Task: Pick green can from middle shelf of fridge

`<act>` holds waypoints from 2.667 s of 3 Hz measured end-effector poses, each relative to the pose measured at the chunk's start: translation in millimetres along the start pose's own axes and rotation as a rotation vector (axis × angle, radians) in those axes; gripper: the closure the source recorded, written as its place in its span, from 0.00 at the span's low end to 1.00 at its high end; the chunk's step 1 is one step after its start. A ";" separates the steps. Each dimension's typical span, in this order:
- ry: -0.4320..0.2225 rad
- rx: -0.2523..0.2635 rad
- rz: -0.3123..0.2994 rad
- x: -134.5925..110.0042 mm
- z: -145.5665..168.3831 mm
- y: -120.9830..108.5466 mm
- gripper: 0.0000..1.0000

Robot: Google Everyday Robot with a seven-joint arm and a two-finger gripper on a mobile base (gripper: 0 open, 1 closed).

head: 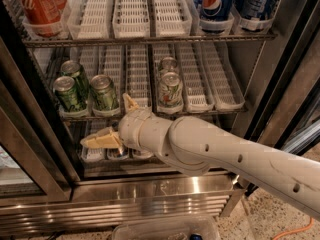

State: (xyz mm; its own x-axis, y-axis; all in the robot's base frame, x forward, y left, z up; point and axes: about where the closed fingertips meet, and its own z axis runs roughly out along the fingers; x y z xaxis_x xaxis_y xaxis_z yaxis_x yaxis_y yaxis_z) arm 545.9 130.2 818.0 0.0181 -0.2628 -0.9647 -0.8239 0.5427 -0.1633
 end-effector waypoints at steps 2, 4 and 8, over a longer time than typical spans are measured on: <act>-0.031 0.090 0.010 -2.9 11.3 -23.4 0.00; -0.098 0.133 0.034 -9.5 30.0 -36.1 0.00; -0.164 0.140 0.043 -17.7 54.4 -45.1 0.41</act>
Offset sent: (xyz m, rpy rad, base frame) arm 0.0420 -0.0094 0.0059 0.0512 -0.0536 -0.1420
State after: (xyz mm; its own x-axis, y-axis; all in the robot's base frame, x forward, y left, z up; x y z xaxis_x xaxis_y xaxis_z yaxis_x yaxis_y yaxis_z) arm 613.6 153.7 831.3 0.0856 -0.1099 -0.9903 -0.7395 0.6590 -0.1371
